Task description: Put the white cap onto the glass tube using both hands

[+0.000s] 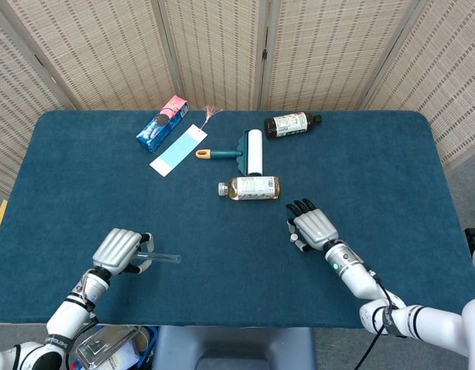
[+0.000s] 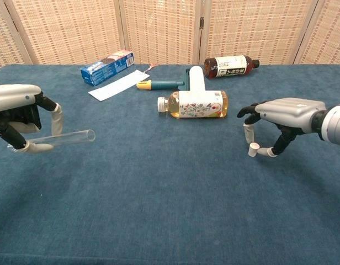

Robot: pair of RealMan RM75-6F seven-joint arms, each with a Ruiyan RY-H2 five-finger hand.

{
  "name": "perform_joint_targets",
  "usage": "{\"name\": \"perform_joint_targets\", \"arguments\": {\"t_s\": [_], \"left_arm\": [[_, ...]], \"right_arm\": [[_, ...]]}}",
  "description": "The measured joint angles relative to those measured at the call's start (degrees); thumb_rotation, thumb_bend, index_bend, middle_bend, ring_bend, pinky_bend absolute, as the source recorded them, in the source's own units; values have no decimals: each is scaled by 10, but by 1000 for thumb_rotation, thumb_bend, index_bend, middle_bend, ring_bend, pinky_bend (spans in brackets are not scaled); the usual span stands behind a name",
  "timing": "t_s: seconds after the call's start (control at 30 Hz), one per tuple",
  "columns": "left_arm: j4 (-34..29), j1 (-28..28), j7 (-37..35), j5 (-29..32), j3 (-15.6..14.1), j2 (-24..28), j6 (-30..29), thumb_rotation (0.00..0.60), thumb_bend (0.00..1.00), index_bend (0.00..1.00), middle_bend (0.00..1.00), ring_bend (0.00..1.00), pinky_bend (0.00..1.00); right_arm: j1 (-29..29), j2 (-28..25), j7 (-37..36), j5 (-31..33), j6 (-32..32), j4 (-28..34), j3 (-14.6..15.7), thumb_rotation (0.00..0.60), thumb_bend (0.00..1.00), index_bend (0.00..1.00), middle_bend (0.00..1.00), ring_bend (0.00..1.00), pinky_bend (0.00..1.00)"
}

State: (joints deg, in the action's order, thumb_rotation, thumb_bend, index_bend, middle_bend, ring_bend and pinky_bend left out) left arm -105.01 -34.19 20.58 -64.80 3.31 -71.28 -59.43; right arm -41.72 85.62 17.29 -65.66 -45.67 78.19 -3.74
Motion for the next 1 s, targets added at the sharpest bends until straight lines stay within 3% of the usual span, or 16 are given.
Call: {"name": "perform_joint_targets", "arguments": {"t_s": [0.37,0.73,1.0], "left_arm": [[2,2,-3,0,-1,1,1,600,357,568,1000,989,1000],[6,1,-5,2,2,2,1,600,357,567,1000,989,1000],[7,-7,-27,16,22,15,12,600,358,569,1000,988,1000]], "right_arm": [[-2,3,2,0,4,-1,-1,600,328,462,102,0,0],[0,3,-4,-8,-6,0,-3,600,380,572,163,0,0],[6,-34,-24,-23,-29,50,-16,600,410,616,193,0,0]]}}
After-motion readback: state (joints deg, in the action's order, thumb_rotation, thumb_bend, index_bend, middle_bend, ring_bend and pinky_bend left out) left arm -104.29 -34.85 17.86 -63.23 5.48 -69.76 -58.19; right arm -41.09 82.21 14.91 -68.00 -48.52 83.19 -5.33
